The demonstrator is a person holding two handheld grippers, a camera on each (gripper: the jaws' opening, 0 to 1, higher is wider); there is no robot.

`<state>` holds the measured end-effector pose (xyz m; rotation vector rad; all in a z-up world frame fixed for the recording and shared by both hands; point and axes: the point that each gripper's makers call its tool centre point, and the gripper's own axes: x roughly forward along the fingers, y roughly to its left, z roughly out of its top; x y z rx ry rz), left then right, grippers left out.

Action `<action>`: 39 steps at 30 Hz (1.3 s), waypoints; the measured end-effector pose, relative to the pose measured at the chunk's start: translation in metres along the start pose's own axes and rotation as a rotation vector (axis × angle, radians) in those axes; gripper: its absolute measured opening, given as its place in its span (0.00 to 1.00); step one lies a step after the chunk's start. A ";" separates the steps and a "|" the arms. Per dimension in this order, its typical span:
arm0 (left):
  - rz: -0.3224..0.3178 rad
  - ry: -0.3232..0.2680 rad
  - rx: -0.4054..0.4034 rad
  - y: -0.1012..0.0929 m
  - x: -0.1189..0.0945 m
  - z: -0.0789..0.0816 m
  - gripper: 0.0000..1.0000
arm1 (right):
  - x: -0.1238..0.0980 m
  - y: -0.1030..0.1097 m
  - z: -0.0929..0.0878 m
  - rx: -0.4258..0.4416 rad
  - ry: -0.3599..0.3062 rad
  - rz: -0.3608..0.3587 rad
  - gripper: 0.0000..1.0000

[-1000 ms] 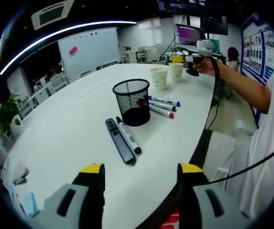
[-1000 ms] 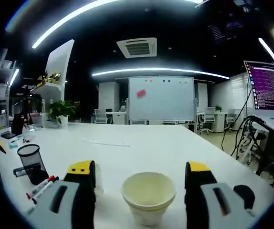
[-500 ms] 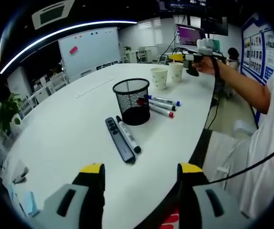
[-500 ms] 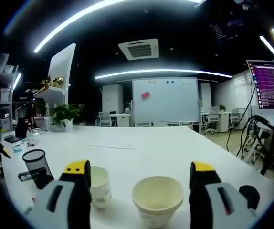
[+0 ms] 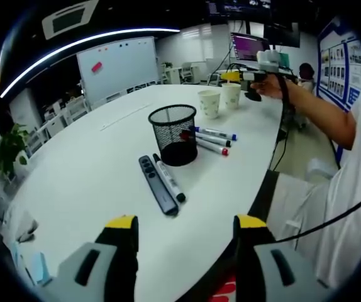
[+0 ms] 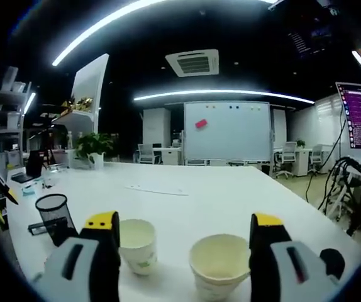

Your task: Place the scattered laser pointers and whiteboard markers into the pen holder and stack the scattered paper cups together

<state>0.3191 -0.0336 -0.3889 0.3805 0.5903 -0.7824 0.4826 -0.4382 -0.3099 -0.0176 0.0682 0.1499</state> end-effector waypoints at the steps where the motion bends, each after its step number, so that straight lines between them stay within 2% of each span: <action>1: 0.001 0.001 0.000 0.000 0.000 -0.001 0.61 | 0.000 0.001 0.001 -0.002 -0.001 0.005 0.84; 10: 0.002 0.004 0.001 0.001 0.000 -0.002 0.61 | 0.001 0.010 0.012 -0.006 -0.036 0.046 0.84; 19: 0.001 0.010 0.000 0.002 0.002 -0.003 0.61 | -0.001 0.026 0.017 -0.016 -0.062 0.104 0.69; 24: 0.001 0.011 -0.001 0.002 0.002 -0.003 0.61 | 0.000 0.035 0.015 -0.035 -0.056 0.132 0.67; 27: 0.003 0.010 0.002 0.001 0.002 -0.002 0.61 | 0.000 0.042 0.019 -0.006 -0.074 0.162 0.65; 29: 0.002 0.013 0.001 0.001 0.002 -0.003 0.61 | -0.001 0.048 0.022 -0.017 -0.089 0.182 0.66; 32: 0.004 0.024 0.007 0.001 0.002 -0.004 0.61 | 0.000 0.047 0.024 -0.048 -0.096 0.173 0.65; 39: 0.001 0.012 0.009 -0.001 0.002 0.000 0.61 | 0.000 0.049 0.023 -0.047 -0.097 0.154 0.62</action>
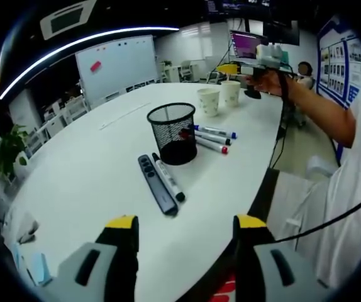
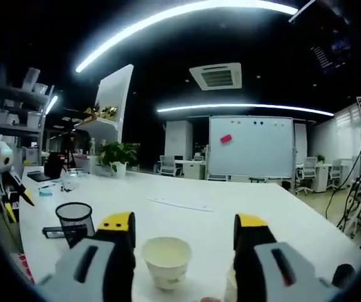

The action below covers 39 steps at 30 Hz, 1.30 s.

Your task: Place the scattered laser pointers and whiteboard markers into the pen holder and stack the scattered paper cups together

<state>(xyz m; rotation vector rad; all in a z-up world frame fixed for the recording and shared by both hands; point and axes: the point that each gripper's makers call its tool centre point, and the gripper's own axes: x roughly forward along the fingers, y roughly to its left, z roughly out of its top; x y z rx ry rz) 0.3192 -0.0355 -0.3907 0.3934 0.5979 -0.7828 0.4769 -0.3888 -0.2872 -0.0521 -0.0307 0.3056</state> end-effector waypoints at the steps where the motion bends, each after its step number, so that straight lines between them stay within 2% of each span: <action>1: 0.000 0.000 -0.001 0.000 0.000 0.000 0.61 | 0.000 0.000 0.000 0.001 0.001 -0.004 0.61; 10: -0.006 0.004 -0.006 -0.002 0.002 -0.003 0.60 | 0.003 0.003 -0.002 0.003 0.005 0.007 0.52; 13: -0.002 0.000 -0.009 -0.001 0.001 -0.002 0.60 | 0.002 0.000 -0.003 0.026 0.009 -0.020 0.47; 21: -0.003 0.002 -0.010 -0.002 0.001 -0.003 0.60 | 0.004 0.001 -0.007 0.035 0.024 -0.010 0.47; 28: 0.002 0.001 -0.014 0.000 0.000 -0.004 0.60 | 0.009 0.010 -0.017 -0.035 0.067 0.013 0.48; 33: -0.002 0.001 -0.011 -0.002 0.000 -0.003 0.60 | 0.008 0.009 -0.016 -0.034 0.060 0.005 0.48; 39: 0.006 0.002 -0.016 0.001 -0.001 -0.005 0.60 | 0.007 0.014 -0.019 -0.050 0.065 0.029 0.49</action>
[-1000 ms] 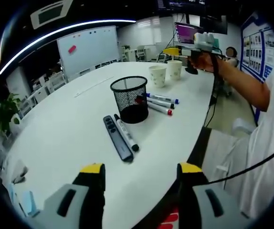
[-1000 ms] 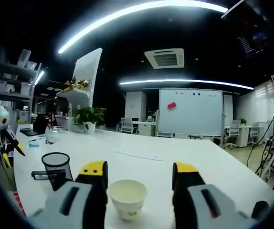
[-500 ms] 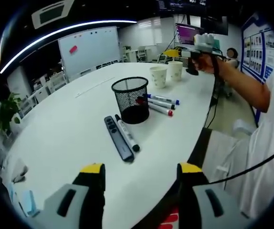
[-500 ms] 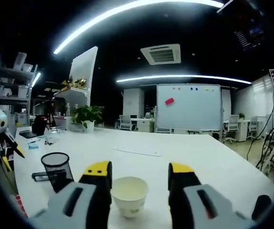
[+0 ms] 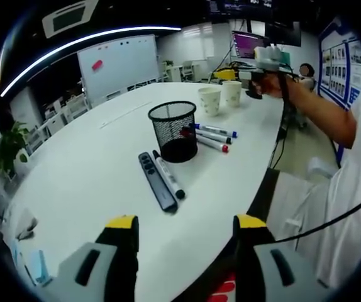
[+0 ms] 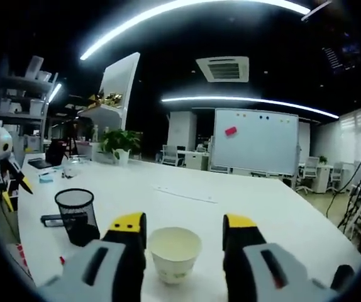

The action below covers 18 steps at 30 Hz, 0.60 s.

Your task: Place the scattered laser pointers and whiteboard markers into the pen holder and stack the scattered paper cups together

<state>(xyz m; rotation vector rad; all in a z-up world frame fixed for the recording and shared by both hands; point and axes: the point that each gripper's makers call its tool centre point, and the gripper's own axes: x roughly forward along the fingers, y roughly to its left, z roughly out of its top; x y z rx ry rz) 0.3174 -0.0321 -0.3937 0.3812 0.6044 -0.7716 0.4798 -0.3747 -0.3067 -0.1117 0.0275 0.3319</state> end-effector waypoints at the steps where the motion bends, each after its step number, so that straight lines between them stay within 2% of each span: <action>1: 0.001 -0.001 -0.002 0.000 0.000 0.000 0.60 | 0.000 0.000 -0.002 0.001 0.005 0.001 0.49; 6: 0.001 -0.006 -0.002 0.000 0.000 0.002 0.60 | 0.001 0.007 -0.006 0.000 0.023 0.024 0.50; 9: 0.000 -0.004 0.003 -0.001 0.000 0.002 0.60 | 0.004 0.007 -0.011 -0.007 0.046 0.026 0.55; 18: 0.018 -0.015 -0.005 0.005 -0.003 0.004 0.60 | 0.006 0.011 -0.016 0.002 0.062 0.040 0.57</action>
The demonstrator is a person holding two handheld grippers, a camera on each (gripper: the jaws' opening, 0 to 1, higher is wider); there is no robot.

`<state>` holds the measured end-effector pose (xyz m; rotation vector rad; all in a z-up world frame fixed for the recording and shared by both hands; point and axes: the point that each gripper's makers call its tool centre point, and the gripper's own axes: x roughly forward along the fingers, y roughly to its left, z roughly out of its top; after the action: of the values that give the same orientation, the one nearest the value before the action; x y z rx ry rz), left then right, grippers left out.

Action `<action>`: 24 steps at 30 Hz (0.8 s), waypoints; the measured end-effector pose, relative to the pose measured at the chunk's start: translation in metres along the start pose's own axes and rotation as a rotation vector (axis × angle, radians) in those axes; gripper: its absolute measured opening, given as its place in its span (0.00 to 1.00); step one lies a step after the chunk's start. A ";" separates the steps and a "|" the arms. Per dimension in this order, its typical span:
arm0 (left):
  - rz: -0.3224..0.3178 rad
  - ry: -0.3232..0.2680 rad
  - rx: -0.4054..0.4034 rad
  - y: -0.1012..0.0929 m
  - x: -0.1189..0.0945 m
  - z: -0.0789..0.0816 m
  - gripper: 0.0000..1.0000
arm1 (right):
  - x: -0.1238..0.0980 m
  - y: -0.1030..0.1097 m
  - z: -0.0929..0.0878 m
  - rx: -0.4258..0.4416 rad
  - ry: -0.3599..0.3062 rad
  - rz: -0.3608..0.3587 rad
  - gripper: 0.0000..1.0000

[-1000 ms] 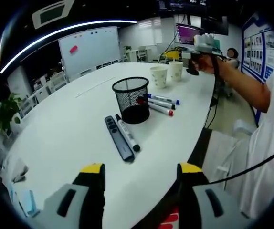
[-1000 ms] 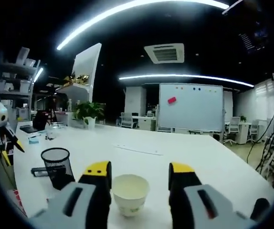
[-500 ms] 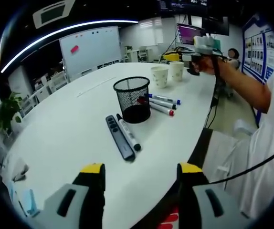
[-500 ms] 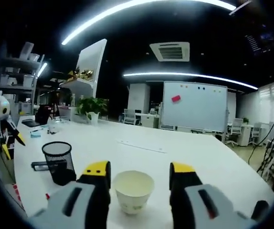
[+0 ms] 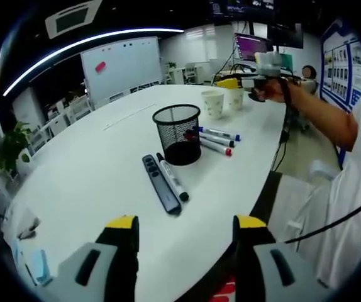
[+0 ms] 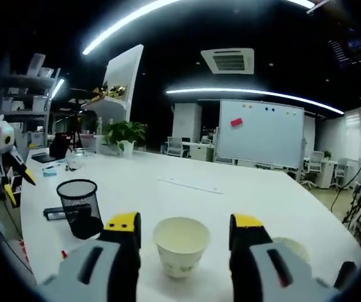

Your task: Place the scattered laser pointers and whiteboard markers into the pen holder and stack the scattered paper cups together

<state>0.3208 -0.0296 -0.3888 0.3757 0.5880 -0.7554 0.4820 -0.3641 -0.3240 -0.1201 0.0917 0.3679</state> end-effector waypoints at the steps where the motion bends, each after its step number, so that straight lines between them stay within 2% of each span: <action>1: 0.000 0.001 0.001 0.000 0.000 0.000 0.60 | 0.000 0.000 0.000 0.003 -0.001 -0.001 0.57; 24: -0.003 0.006 0.006 0.000 0.002 0.000 0.60 | 0.005 0.002 -0.001 -0.021 -0.006 0.012 0.58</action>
<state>0.3221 -0.0305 -0.3893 0.3831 0.5918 -0.7596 0.4859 -0.3605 -0.3253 -0.1391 0.0829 0.3814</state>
